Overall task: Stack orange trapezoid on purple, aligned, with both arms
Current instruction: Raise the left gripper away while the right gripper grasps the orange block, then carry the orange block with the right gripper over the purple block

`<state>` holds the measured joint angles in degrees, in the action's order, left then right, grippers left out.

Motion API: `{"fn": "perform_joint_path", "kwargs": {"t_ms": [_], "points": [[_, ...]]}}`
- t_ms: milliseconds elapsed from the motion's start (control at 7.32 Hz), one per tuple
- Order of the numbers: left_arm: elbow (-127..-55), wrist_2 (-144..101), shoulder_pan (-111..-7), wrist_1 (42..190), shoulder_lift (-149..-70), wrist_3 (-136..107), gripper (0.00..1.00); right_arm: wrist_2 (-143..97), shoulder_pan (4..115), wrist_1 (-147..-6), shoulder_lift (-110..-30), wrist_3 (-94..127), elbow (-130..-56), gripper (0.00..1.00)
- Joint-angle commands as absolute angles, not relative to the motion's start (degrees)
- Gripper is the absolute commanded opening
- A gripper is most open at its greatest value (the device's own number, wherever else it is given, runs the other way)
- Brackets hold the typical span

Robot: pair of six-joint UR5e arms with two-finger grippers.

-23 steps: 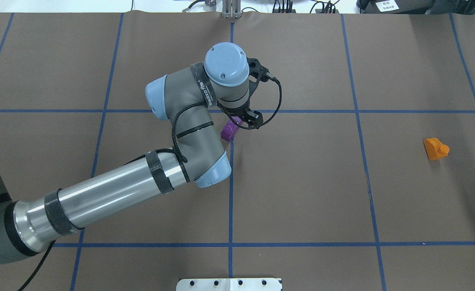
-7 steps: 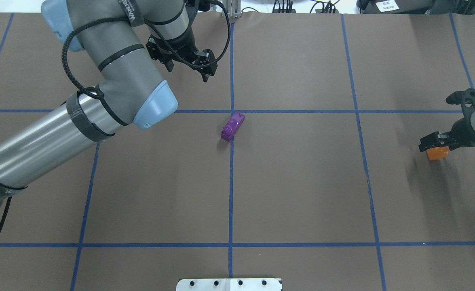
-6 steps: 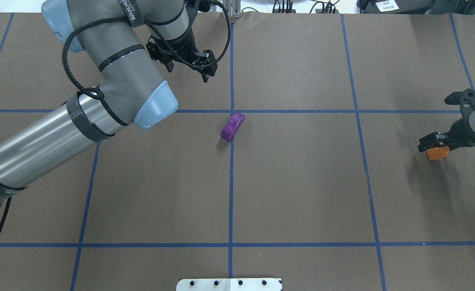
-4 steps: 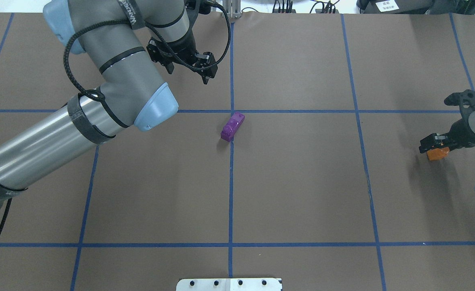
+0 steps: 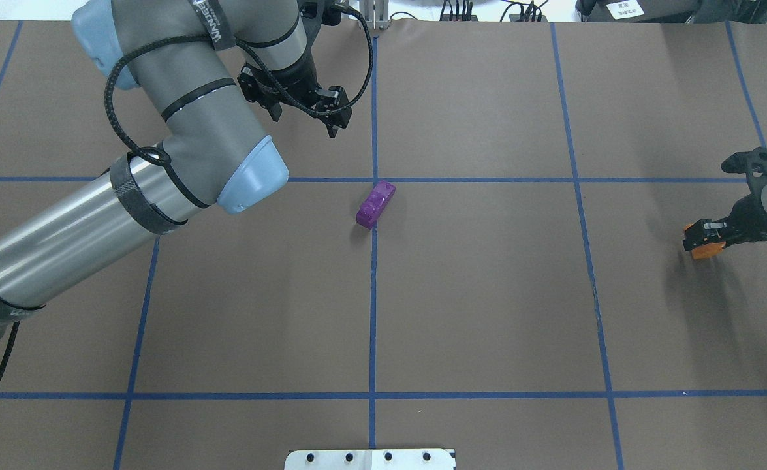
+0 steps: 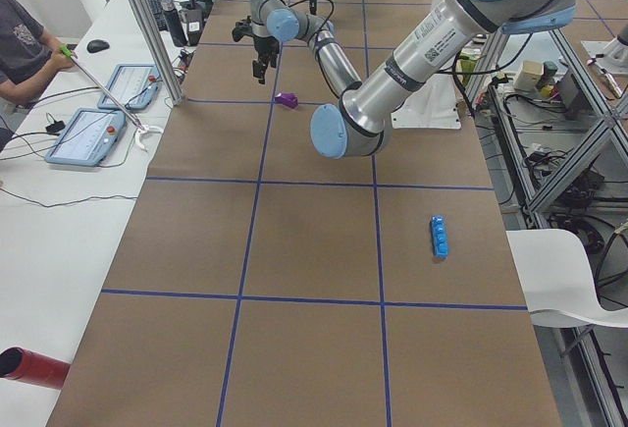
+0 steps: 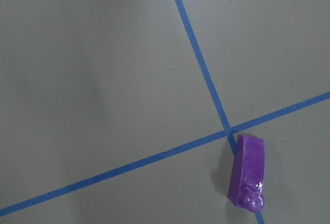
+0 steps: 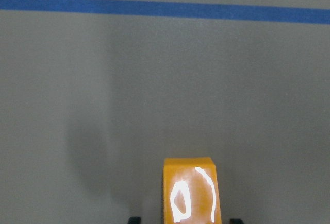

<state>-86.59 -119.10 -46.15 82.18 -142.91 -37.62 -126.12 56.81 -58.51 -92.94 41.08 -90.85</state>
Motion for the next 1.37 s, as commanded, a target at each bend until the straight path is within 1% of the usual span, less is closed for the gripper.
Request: {"fn": "perform_joint_path", "kwargs": {"t_ms": [0,137,273,410,546,683,820,956,1093,1230], "points": [[-86.57,-119.18,-46.14,82.27,-142.91,-37.62,1.0,-126.04,56.69,-58.88,-92.9,40.87,-90.53,0.3],[-86.66,-119.18,-46.14,82.27,-142.91,-37.62,1.0,-126.12,56.6,-58.97,-92.9,40.87,-90.53,0.03],[-86.66,-119.27,-46.14,82.27,-142.91,-37.62,1.0,-126.3,56.6,-59.15,-92.81,40.78,-90.88,0.0],[-86.75,-119.35,-46.23,82.27,-142.91,-37.62,1.0,-128.74,57.65,-59.41,-92.46,40.78,-91.31,0.0],[-86.75,-119.44,-46.49,82.27,-142.91,-37.53,1.0,-131.02,58.87,-62.81,-91.68,40.87,-93.41,0.0],[-86.75,-119.36,-46.84,82.09,-142.82,-37.44,1.0,-131.39,60.02,-72.15,-86.88,40.87,-97.43,0.0],[-86.84,-119.44,-47.89,81.92,-141.87,-36.31,1.0,-130.87,60.2,-84.34,-79.35,41.39,-100.34,0.0],[-87.97,-119.44,-49.29,81.83,-139.07,-32.04,1.0,-130.52,60.21,-91.6,-71.62,41.83,-100.89,0.0],[-89.89,-119.53,-51.57,81.91,-135.04,-27.73,1.0,-130.52,58.64,-94.02,-66.24,45.14,-100.64,0.0],[-91.22,-119.71,-54.11,81.91,-131.35,-22.81,1.0,-129.56,54.36,-94.04,-61.66,54.31,-99.94,0.0]]}}
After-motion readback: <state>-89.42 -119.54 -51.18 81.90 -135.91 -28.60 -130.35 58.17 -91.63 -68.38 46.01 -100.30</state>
